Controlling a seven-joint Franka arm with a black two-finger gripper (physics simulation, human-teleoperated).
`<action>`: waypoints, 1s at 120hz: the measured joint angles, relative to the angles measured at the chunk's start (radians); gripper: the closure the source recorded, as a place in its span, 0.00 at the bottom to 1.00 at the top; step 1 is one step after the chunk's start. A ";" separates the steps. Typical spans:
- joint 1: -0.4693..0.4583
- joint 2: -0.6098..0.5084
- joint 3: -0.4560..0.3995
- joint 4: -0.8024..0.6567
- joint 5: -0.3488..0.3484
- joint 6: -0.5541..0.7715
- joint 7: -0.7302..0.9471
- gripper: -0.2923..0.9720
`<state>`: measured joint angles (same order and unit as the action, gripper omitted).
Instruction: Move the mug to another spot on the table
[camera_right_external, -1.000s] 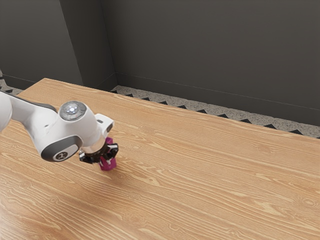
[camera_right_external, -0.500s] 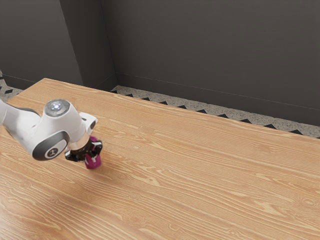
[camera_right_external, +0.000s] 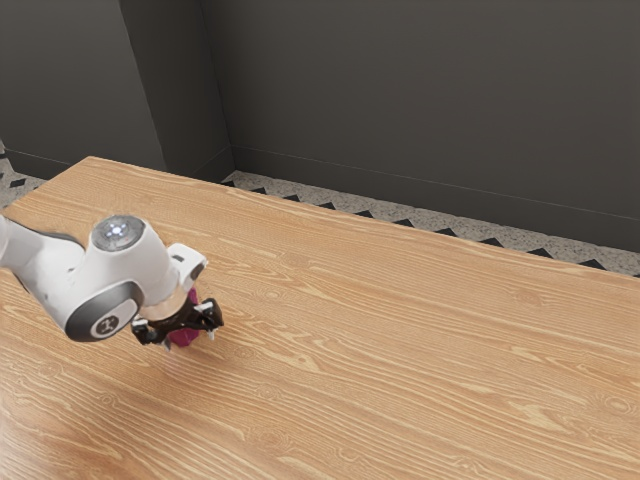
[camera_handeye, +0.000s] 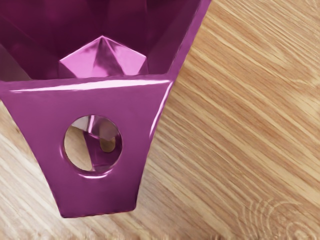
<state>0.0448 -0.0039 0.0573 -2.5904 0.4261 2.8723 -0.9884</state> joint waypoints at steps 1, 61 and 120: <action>-0.001 -0.005 -0.003 -0.006 0.000 -0.001 0.000 0.33; -0.085 -0.172 -0.032 -0.034 -0.006 -0.094 -0.032 0.24; -0.099 0.016 -0.012 0.738 -0.243 -0.690 0.196 0.23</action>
<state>-0.0537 0.0123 0.0450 -1.8521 0.1829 2.1826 -0.7926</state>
